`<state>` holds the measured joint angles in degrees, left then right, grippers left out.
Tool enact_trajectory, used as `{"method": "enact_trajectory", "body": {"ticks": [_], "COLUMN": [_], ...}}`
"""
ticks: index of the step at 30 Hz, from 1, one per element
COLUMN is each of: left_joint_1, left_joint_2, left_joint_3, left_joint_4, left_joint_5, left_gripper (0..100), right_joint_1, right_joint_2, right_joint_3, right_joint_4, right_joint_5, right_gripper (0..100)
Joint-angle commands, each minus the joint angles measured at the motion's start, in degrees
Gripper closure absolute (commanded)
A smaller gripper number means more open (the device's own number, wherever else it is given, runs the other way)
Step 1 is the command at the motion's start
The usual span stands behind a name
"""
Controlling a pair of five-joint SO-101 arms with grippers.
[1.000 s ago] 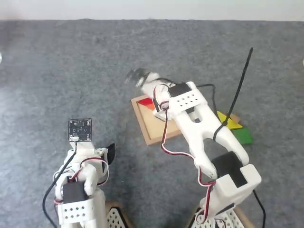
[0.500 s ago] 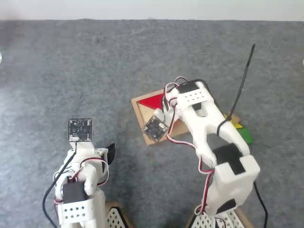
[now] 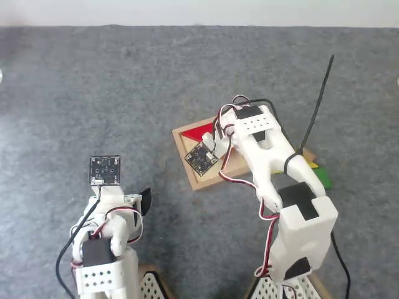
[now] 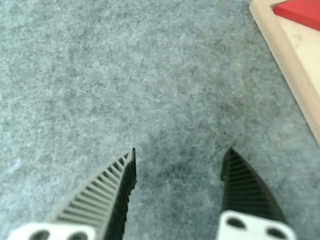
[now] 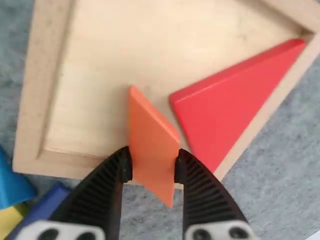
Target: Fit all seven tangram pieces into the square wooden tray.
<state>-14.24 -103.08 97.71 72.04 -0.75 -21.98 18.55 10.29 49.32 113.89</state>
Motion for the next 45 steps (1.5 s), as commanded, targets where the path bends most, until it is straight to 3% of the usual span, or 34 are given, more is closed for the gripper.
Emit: {"method": "enact_trajectory", "body": {"ticks": [1, 4, 15, 21, 31, 37, 45], "left_joint_1": [-0.09, -0.09, -0.09, -0.09, -0.09, -0.09, -0.09], "left_joint_2": [-1.23, -1.23, -1.23, -1.23, -1.23, -1.23, -1.23], "left_joint_3": [-1.27, -1.27, -1.27, -1.27, -1.27, -1.27, -1.27], "left_joint_4": [0.26, 0.26, 0.26, 0.26, 0.26, 0.26, 0.26], "left_joint_5": [0.44, 0.44, 0.44, 0.44, 0.44, 0.44, 0.44], "left_gripper": [73, 73, 73, 73, 73, 73, 73], "right_joint_1": [-0.40, -0.31, -1.19, -1.27, -1.63, -3.47, 0.04], "right_joint_2": [-0.40, -0.40, -0.48, -1.54, -1.80, -4.62, -4.79], "right_joint_3": [-2.64, -2.64, -2.73, -5.98, -2.46, -2.20, -0.62], "right_joint_4": [-1.19, -1.19, 0.40, 0.31, -9.63, -2.68, -2.24], "right_joint_5": [-4.48, -6.77, -4.75, -17.58, -26.29, -42.20, -50.99], "right_gripper": [89.9, 84.1, 84.0, 84.1, 84.1, 84.1, 84.1]}}
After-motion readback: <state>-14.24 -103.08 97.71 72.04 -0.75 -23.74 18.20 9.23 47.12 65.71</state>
